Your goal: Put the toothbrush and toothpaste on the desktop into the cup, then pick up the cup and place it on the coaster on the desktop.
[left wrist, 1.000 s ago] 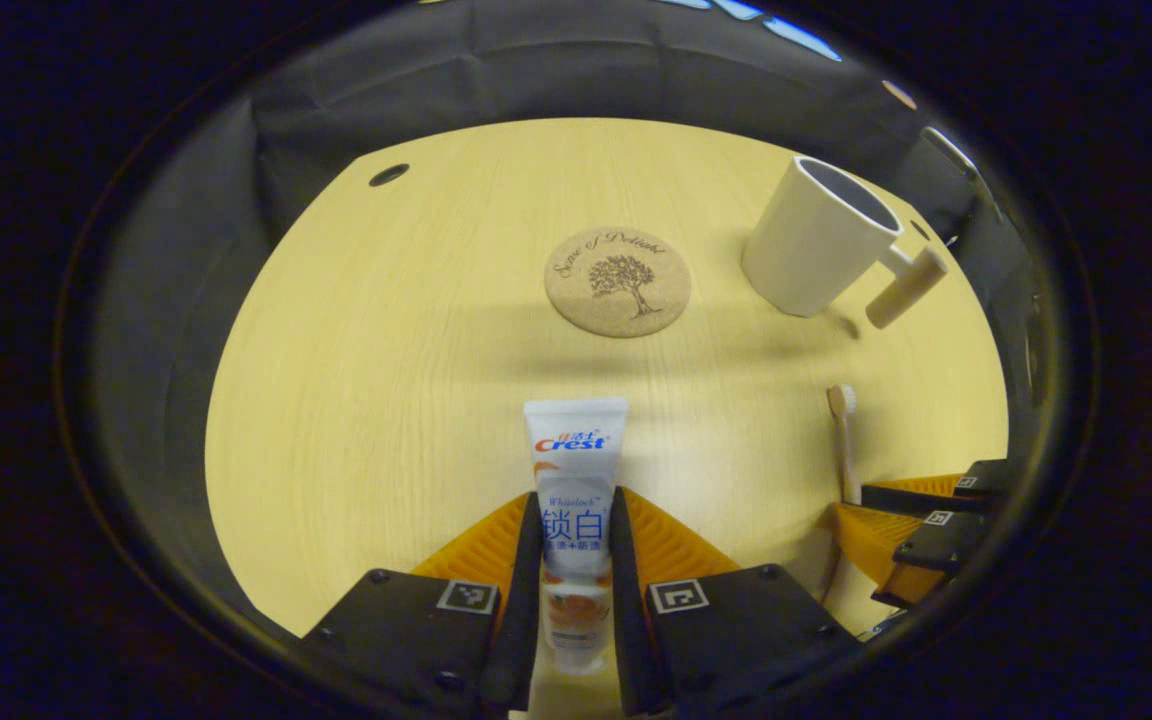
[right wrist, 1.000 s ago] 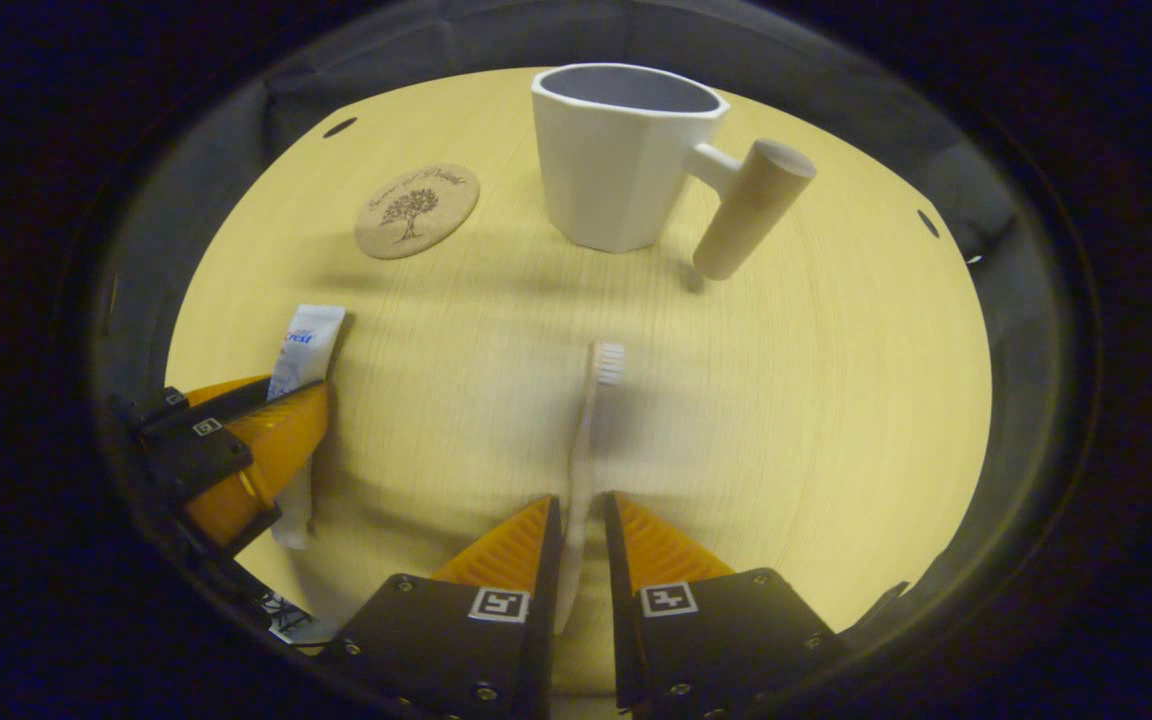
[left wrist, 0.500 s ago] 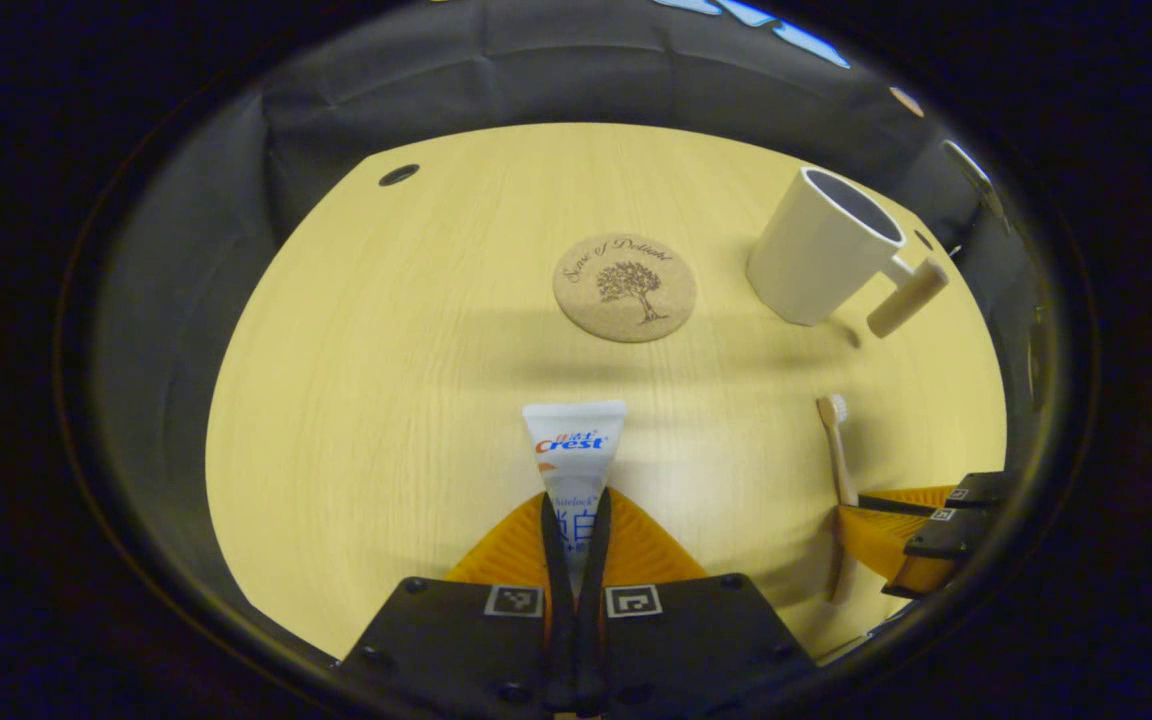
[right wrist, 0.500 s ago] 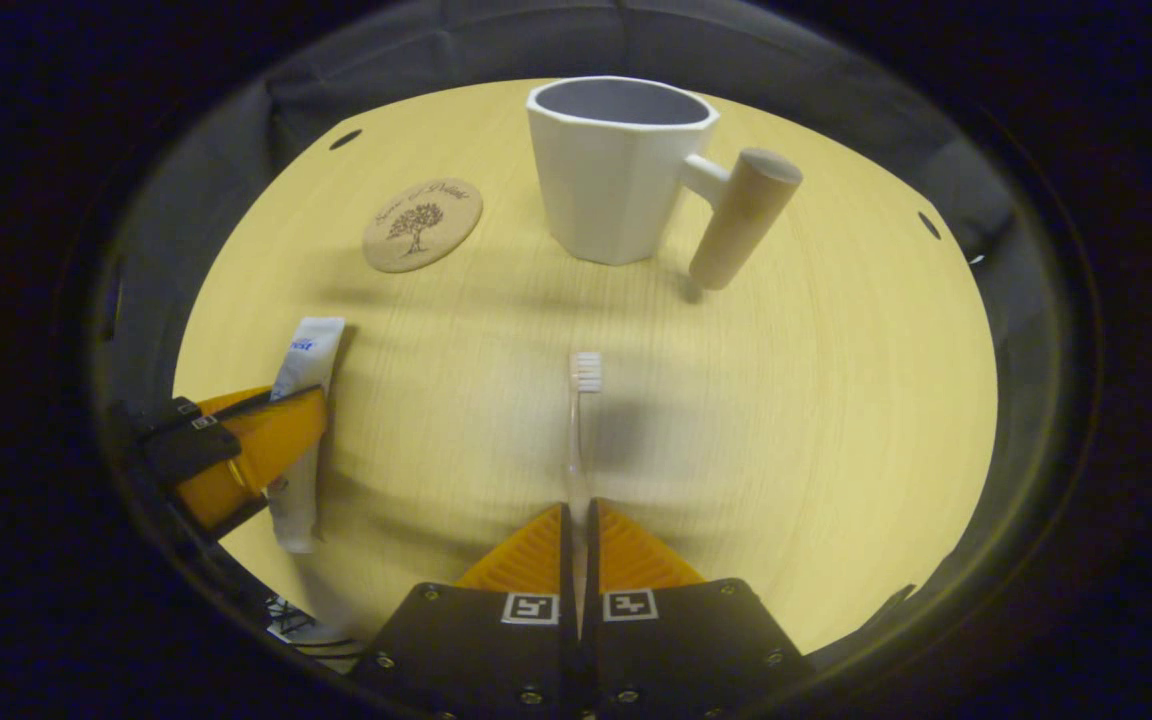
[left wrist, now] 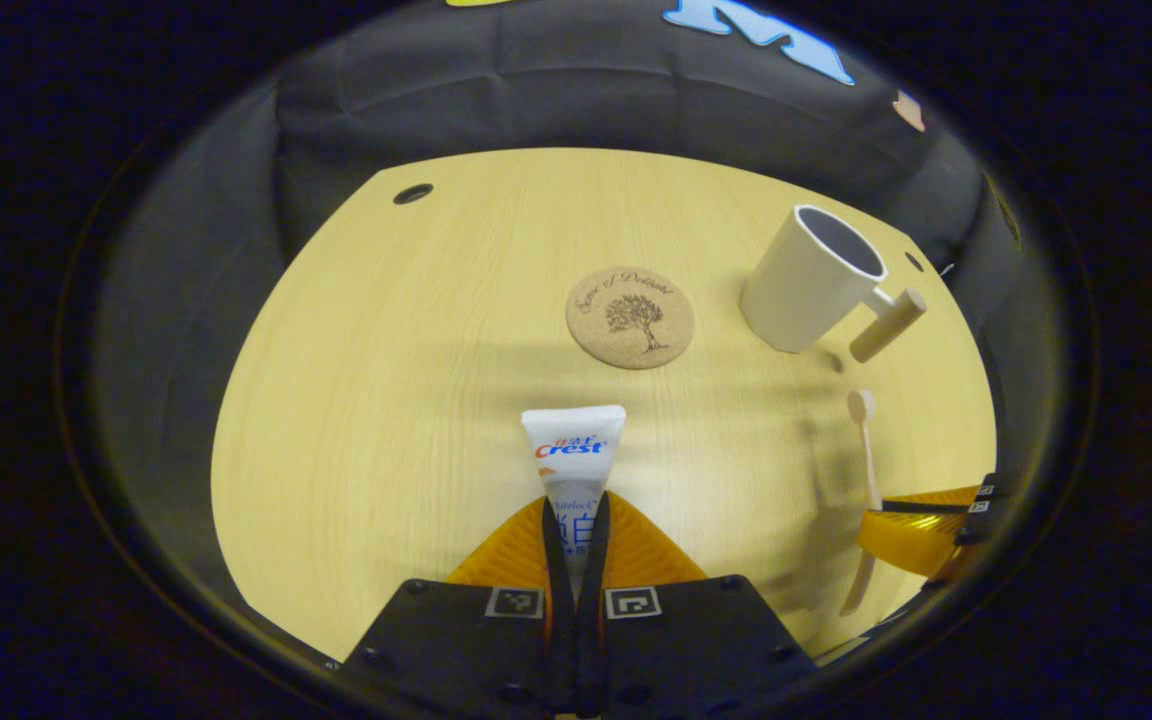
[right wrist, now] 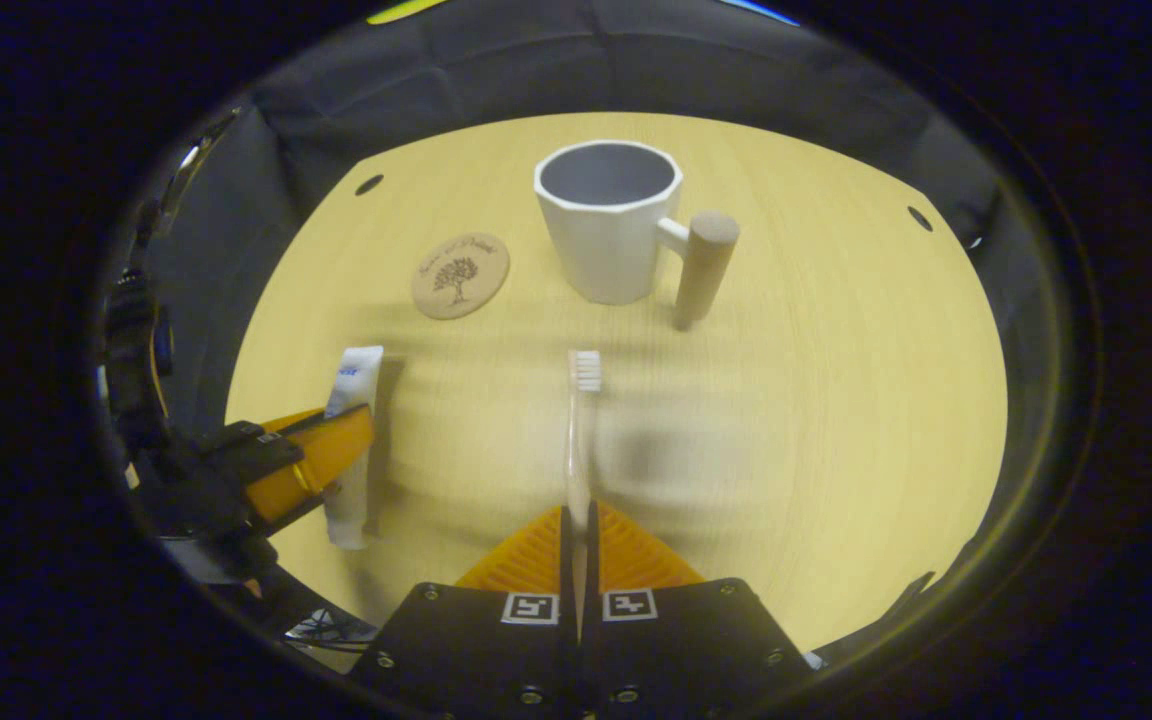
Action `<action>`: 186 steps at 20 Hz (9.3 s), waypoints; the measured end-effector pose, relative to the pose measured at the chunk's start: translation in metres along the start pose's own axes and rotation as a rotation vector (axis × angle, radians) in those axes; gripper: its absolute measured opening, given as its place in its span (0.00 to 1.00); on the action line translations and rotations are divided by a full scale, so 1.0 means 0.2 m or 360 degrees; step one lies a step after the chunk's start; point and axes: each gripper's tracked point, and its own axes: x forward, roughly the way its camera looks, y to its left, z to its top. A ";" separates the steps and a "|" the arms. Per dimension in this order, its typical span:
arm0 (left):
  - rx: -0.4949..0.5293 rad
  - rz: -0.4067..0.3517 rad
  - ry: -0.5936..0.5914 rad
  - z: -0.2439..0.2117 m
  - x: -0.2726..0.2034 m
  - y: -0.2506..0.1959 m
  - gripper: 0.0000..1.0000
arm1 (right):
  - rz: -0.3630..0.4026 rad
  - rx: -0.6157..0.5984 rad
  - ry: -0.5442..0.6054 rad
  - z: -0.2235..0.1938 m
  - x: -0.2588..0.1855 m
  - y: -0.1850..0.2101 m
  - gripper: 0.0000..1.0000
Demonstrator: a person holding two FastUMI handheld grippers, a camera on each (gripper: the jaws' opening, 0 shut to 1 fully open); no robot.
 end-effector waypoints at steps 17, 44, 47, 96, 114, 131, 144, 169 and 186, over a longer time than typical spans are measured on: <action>-0.0225 -0.0004 -0.0090 -0.14 -0.38 0.09 0.08 | 0.0047 0.0087 -0.0550 0.87 -0.24 -0.08 0.01; -0.0275 0.0021 -0.0133 -0.09 -0.55 0.10 0.08 | 0.0034 0.0169 -0.0886 1.17 0.07 -0.12 0.04; -0.0257 0.0010 -0.0129 -0.06 -0.51 0.07 0.08 | 0.0059 0.0161 -0.0898 1.14 0.03 -0.12 0.20; 0.0289 -0.0569 -0.1021 1.76 0.31 -1.08 0.07 | -0.0329 0.0810 -0.0666 -0.01 -0.42 -1.38 0.34; 0.0053 -0.0354 -0.0968 1.65 0.39 -0.93 0.29 | -0.0322 0.0757 -0.0579 -0.06 -0.38 -1.38 0.29; -0.0047 -0.0281 -0.1198 1.56 -0.19 -0.54 0.77 | -0.0202 0.0647 -0.0664 0.10 -0.38 -1.19 0.34; -0.0046 -0.0075 -0.0970 0.82 -0.35 0.00 1.00 | 0.0020 0.0063 -0.0626 0.51 -0.30 -0.74 0.40; -0.0296 0.0098 -0.0657 0.26 -0.28 0.31 1.00 | 0.0016 -0.0959 -0.0038 0.74 0.18 -0.35 0.49; -0.0315 0.0156 -0.0594 0.27 -0.21 0.28 1.00 | 0.0093 -0.0880 -0.0021 0.72 0.35 -0.30 0.21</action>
